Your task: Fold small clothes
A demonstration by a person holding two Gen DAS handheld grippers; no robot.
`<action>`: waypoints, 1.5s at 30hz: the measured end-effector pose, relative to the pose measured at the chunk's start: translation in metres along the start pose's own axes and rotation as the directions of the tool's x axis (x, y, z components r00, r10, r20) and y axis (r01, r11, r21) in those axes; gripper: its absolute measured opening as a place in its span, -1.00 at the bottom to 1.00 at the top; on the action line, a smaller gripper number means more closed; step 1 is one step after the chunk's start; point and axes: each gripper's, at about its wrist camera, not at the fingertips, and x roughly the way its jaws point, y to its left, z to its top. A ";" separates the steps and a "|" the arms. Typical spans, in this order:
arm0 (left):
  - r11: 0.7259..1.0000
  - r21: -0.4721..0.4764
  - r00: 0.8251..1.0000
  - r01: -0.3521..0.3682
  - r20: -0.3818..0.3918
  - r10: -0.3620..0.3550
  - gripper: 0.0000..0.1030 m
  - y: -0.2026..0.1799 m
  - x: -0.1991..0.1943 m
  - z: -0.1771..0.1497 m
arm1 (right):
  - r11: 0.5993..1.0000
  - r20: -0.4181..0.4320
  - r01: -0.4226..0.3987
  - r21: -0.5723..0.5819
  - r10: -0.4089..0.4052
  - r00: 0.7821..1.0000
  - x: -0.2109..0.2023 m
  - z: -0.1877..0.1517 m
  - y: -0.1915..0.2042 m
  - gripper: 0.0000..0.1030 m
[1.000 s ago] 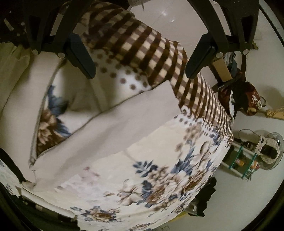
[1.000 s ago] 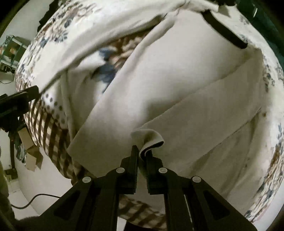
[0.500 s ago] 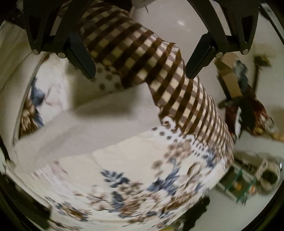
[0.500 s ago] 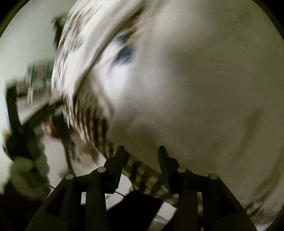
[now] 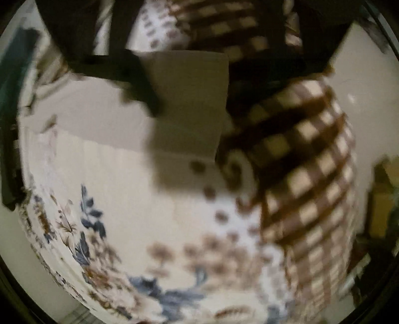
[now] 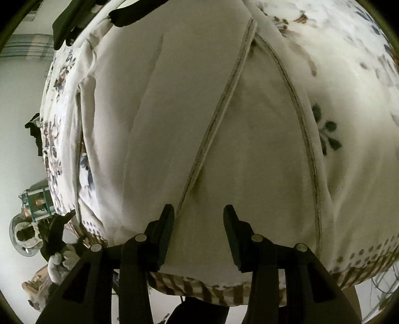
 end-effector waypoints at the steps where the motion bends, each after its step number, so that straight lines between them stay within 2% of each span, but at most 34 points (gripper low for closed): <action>1: 0.999 0.034 0.999 -0.033 0.032 0.032 -0.83 -0.007 -0.006 -0.001 | 1.000 -0.004 -0.002 0.002 0.002 1.000 -0.011 0.006 -0.016 -0.16; 3: 0.993 0.094 0.995 -0.066 0.076 0.059 -0.97 -0.020 -0.018 -0.003 | 1.000 -0.008 0.000 0.010 0.000 1.000 -0.026 0.017 -0.038 -0.16; 4: 0.988 0.132 0.993 -0.076 0.097 0.063 -0.97 -0.029 -0.026 -0.005 | 1.000 -0.008 0.002 0.019 -0.002 1.000 -0.025 0.017 -0.041 -0.16; 6: 0.959 0.261 0.984 -0.113 0.165 0.071 -0.97 -0.058 -0.052 -0.015 | 0.999 -0.007 -0.006 0.049 0.006 1.000 -0.024 0.019 -0.045 -0.16; 8: 0.911 0.391 0.976 -0.134 0.214 0.051 -0.97 -0.085 -0.074 -0.032 | 0.997 -0.002 -0.011 0.075 0.011 1.000 -0.020 0.024 -0.033 -0.16; 9: 0.861 0.487 0.969 -0.148 0.246 0.027 -0.97 -0.108 -0.090 -0.048 | 0.996 0.005 -0.019 0.088 0.019 1.000 -0.023 0.023 -0.036 -0.16; 11: 0.735 0.661 0.961 -0.150 0.273 -0.050 -0.97 -0.152 -0.115 -0.089 | 0.994 0.017 -0.023 0.106 0.022 1.000 -0.029 0.022 -0.042 -0.16; 14: 0.561 0.823 0.964 -0.091 0.214 -0.158 -0.97 -0.196 -0.135 -0.146 | 0.990 0.044 -0.022 0.140 0.016 0.999 -0.044 0.021 -0.062 -0.16; 17: 0.358 0.934 0.966 0.004 0.089 -0.242 -0.97 -0.239 -0.145 -0.225 | 0.982 0.073 -0.018 0.187 0.004 0.997 -0.061 0.018 -0.090 -0.16; 18: 0.305 0.952 0.966 0.008 0.071 -0.248 -0.97 -0.247 -0.145 -0.245 | 0.978 0.087 -0.022 0.208 0.004 0.996 -0.068 0.017 -0.102 -0.16; 19: 0.229 0.973 0.966 0.026 0.035 -0.258 -0.97 -0.257 -0.144 -0.273 | 0.974 0.095 -0.022 0.225 0.001 0.995 -0.073 0.015 -0.111 -0.16; 21: 0.107 0.993 0.964 0.043 -0.013 -0.266 -0.97 -0.267 -0.141 -0.316 | 0.966 0.111 -0.022 0.257 -0.007 0.994 -0.083 0.011 -0.131 -0.16; 24: -0.040 0.997 0.964 0.070 -0.078 -0.255 -0.97 -0.273 -0.133 -0.366 | 0.954 0.124 -0.022 0.298 -0.016 0.992 -0.096 0.004 -0.160 -0.16; 27: -0.124 0.987 0.968 0.101 -0.126 -0.216 -0.97 -0.273 -0.120 -0.394 | 0.946 0.127 -0.017 0.323 -0.026 0.992 -0.102 -0.003 -0.185 -0.16; 29: -0.148 0.982 0.973 0.119 -0.145 -0.178 -0.97 -0.269 -0.108 -0.401 | 0.942 0.122 -0.017 0.335 -0.026 0.992 -0.104 -0.007 -0.198 -0.16; 33: -0.143 0.977 0.979 0.161 -0.176 -0.103 -0.90 -0.264 -0.089 -0.405 | 0.937 0.114 -0.018 0.349 -0.023 0.993 -0.105 -0.012 -0.215 -0.16; 34: -0.132 0.976 0.979 0.173 -0.185 -0.082 -0.90 -0.263 -0.084 -0.406 | 0.937 0.112 -0.019 0.349 -0.021 0.994 -0.105 -0.012 -0.216 -0.16; 35: -0.100 0.979 0.981 0.177 -0.183 -0.060 -0.90 -0.262 -0.080 -0.404 | 0.937 0.109 -0.023 0.349 -0.016 0.994 -0.106 -0.012 -0.218 -0.16; 36: -0.074 0.981 0.981 0.182 -0.185 -0.049 -0.80 -0.262 -0.077 -0.398 | 0.937 0.106 -0.031 0.348 -0.007 0.994 -0.105 -0.012 -0.219 -0.16; 37: -0.060 0.980 0.981 0.187 -0.190 -0.044 -0.51 -0.261 -0.075 -0.397 | 0.937 0.107 -0.039 0.347 0.002 0.994 -0.106 -0.018 -0.216 -0.16; 38: -0.032 0.981 0.980 0.192 -0.193 -0.043 -0.29 -0.259 -0.075 -0.389 | 0.938 0.108 -0.051 0.342 0.015 0.994 -0.107 -0.016 -0.215 -0.16; 39: -0.001 0.983 0.982 0.184 -0.183 -0.047 0.26 -0.257 -0.076 -0.381 | 0.941 0.113 -0.077 0.331 0.042 0.993 -0.109 -0.013 -0.213 -0.16; 40: 0.024 0.984 0.984 0.174 -0.173 -0.051 0.63 -0.255 -0.077 -0.373 | 0.941 0.116 -0.106 0.321 0.072 0.991 -0.110 -0.012 -0.207 -0.16; 42: 0.129 0.982 0.990 0.135 -0.129 -0.060 0.64 -0.244 -0.082 -0.342 | 0.942 0.113 -0.173 0.288 0.146 0.983 -0.108 -0.005 -0.197 -0.11; 43: 0.166 0.979 0.992 0.120 -0.113 -0.053 0.64 -0.239 -0.081 -0.332 | 0.943 0.107 -0.196 0.269 0.174 0.979 -0.105 -0.002 -0.187 0.03; 44: 0.244 0.966 0.996 0.090 -0.085 -0.033 0.64 -0.229 -0.079 -0.310 | 0.945 0.093 -0.217 0.245 0.200 0.975 -0.100 0.003 -0.178 0.06; 45: 0.306 0.949 0.997 0.072 -0.071 -0.013 0.64 -0.220 -0.076 -0.292 | 0.947 0.067 -0.235 0.218 0.225 0.972 -0.091 0.008 -0.168 0.06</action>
